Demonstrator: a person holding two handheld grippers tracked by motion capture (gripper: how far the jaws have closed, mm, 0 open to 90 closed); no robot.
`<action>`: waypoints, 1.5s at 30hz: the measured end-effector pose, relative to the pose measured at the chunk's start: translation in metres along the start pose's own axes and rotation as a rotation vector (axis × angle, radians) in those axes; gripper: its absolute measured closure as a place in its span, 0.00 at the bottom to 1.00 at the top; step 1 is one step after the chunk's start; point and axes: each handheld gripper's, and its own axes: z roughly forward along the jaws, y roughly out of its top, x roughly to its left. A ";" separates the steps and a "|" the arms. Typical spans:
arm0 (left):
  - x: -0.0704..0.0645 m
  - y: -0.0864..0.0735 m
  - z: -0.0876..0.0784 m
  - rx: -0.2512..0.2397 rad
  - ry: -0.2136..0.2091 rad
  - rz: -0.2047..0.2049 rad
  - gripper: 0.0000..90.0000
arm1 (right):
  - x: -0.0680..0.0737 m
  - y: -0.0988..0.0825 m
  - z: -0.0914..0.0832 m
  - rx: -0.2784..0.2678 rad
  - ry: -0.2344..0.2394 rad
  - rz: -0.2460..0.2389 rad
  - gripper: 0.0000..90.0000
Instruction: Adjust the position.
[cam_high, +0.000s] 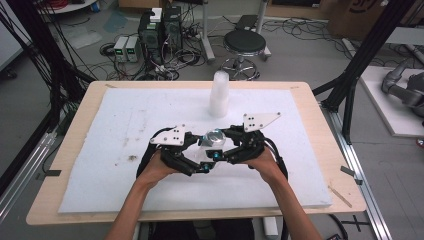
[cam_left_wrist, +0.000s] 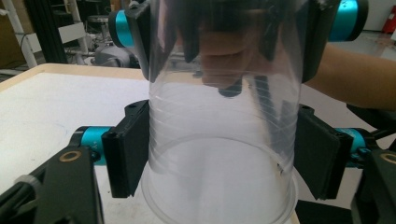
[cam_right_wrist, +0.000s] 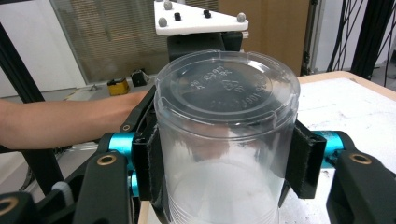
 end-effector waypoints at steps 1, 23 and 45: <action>0.000 0.000 0.000 -0.002 0.000 0.000 0.33 | 0.000 0.000 0.000 0.001 0.000 0.003 0.45; -0.002 -0.002 -0.008 0.038 0.012 0.012 0.34 | -0.002 -0.004 0.002 0.055 -0.010 0.030 0.20; 0.004 0.037 -0.021 0.732 -0.039 -0.016 0.35 | 0.010 0.013 0.003 0.536 -0.071 -0.115 0.20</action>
